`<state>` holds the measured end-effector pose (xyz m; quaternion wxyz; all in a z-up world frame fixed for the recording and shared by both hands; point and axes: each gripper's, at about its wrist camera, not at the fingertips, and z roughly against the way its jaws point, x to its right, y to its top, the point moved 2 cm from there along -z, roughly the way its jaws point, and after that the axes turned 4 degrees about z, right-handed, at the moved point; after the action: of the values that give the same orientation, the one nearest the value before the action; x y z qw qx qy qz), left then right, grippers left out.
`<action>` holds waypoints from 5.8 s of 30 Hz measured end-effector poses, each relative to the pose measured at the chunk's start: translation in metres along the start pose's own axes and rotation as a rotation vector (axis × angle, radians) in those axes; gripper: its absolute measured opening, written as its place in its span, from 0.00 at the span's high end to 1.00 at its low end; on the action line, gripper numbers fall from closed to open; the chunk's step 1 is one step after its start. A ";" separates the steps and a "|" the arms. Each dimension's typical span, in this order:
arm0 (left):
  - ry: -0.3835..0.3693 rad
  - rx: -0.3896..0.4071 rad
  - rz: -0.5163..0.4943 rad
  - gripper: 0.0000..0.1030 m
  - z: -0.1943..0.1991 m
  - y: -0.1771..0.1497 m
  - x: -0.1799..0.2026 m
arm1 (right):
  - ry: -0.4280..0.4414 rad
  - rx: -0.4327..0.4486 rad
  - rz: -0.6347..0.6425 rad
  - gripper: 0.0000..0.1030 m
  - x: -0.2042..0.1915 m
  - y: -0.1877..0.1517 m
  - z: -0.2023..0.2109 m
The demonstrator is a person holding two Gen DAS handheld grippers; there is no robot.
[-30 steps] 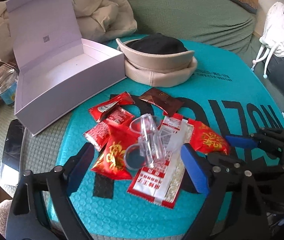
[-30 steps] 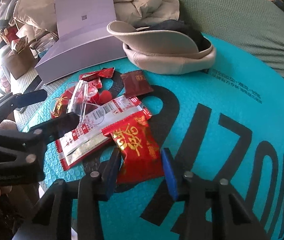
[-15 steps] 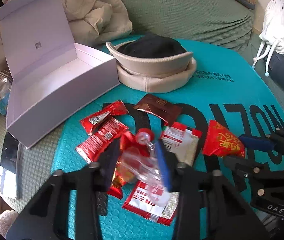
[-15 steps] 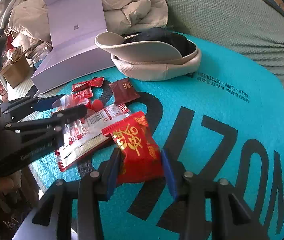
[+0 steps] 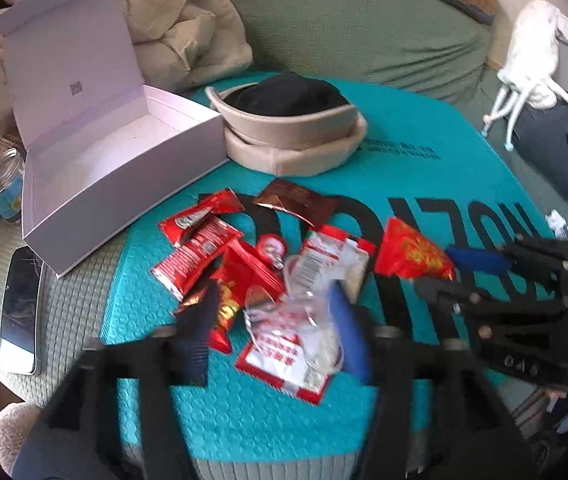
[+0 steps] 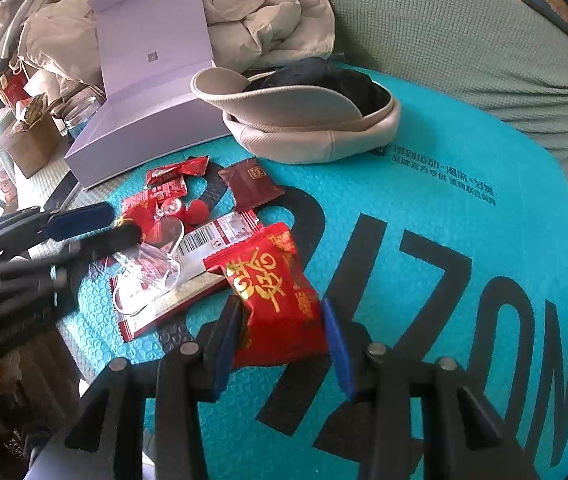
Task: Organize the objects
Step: 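Close left tool on clear plastic piece while right tool grasps red gold-print snack bag, then carry clear plastic piece in left tool while right tool carries snack bag toward white box, then lower both held items into the white box and open both tools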
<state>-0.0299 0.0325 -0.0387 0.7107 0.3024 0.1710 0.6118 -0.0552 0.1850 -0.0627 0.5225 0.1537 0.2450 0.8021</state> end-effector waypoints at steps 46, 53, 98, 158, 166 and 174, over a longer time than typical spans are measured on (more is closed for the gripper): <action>-0.005 0.003 0.003 0.43 0.003 -0.011 0.020 | -0.040 -0.006 -0.051 0.59 0.024 -0.014 0.017; 0.002 0.061 -0.014 0.43 0.046 -0.001 0.014 | -0.047 0.034 -0.059 0.59 0.007 -0.003 0.045; 0.297 0.134 0.203 0.43 0.172 -0.039 -0.077 | 0.152 0.155 0.296 0.59 -0.162 0.039 0.107; 0.256 -0.055 0.105 0.42 -0.095 0.165 -0.251 | 0.072 0.060 0.282 0.59 -0.143 0.278 -0.156; 0.271 -0.090 0.083 0.42 -0.111 0.172 -0.257 | 0.076 0.006 0.286 0.59 -0.144 0.286 -0.176; 0.267 -0.171 0.074 0.42 -0.126 0.171 -0.256 | 0.055 -0.044 0.311 0.59 -0.143 0.290 -0.188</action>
<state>-0.2872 -0.1773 -0.0573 0.6817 0.1627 0.2000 0.6847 -0.3130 -0.0861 -0.0569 0.3884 0.1563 0.2146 0.8824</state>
